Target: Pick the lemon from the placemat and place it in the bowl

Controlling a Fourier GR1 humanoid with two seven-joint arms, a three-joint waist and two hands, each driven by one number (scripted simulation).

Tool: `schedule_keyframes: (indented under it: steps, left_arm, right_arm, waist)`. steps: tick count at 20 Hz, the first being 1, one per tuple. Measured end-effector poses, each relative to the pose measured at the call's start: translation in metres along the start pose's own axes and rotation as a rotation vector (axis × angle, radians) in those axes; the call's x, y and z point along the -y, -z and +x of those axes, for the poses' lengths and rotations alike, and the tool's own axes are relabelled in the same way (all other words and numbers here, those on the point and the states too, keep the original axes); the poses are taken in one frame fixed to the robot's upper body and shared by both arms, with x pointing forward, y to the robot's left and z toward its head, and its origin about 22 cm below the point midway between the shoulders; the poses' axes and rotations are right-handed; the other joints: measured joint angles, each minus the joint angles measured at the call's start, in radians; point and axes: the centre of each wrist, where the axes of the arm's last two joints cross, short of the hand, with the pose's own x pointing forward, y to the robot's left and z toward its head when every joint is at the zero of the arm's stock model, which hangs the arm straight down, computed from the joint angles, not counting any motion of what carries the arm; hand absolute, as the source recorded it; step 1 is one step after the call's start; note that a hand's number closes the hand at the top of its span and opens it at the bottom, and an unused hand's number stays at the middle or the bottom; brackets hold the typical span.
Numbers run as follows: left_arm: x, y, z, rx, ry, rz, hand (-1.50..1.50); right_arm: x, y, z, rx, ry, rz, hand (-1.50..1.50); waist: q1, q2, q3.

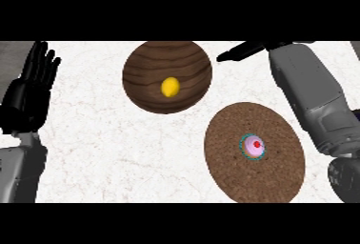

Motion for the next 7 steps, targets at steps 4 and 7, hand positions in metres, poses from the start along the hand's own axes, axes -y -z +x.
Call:
schedule_keyframes:
  steps: [4,7]
  left_arm:
    - [-0.004,0.002,0.003,0.008,-0.005,0.001,0.00]
    - [0.001,0.005,0.004,0.012,-0.009,-0.013,0.00]
  right_arm:
    - [0.043,-0.014,-0.007,0.007,0.040,-0.030,-1.50]
    - [0.067,-0.024,-0.011,0.015,0.053,-0.039,-1.50]
  waist:
    - [0.008,0.006,0.001]
    - [0.014,0.012,0.002]
